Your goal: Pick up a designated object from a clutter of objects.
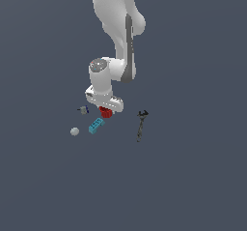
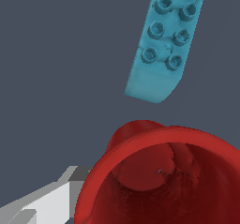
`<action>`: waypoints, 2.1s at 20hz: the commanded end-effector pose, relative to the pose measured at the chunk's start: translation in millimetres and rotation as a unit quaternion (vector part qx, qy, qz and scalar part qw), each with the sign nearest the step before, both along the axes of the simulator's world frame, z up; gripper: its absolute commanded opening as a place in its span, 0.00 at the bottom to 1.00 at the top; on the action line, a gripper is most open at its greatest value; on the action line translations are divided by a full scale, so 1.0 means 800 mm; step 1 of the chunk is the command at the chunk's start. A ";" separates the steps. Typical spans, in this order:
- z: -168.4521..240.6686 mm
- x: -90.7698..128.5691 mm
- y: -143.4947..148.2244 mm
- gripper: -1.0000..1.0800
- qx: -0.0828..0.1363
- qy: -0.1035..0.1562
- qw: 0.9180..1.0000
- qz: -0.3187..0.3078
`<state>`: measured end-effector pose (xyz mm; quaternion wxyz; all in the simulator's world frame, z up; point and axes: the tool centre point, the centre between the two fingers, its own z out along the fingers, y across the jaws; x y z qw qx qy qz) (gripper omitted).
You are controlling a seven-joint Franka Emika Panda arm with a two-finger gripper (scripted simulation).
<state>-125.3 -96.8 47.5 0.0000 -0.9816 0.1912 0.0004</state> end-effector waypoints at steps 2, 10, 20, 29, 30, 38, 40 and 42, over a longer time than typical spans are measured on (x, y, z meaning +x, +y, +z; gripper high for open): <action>0.004 0.001 0.001 0.00 0.000 0.000 1.000 0.000; 0.036 0.003 0.014 0.00 0.000 0.000 1.000 0.000; 0.123 0.009 0.045 0.00 -0.002 0.000 1.000 -0.001; 0.219 0.017 0.080 0.00 -0.003 0.000 1.000 -0.001; 0.230 0.018 0.084 0.00 -0.003 0.000 1.000 -0.001; 0.320 0.027 0.119 0.00 -0.002 0.000 1.000 0.000; 0.342 0.030 0.127 0.00 -0.002 0.000 1.000 0.000; 0.363 0.032 0.135 0.00 -0.001 0.000 1.000 0.000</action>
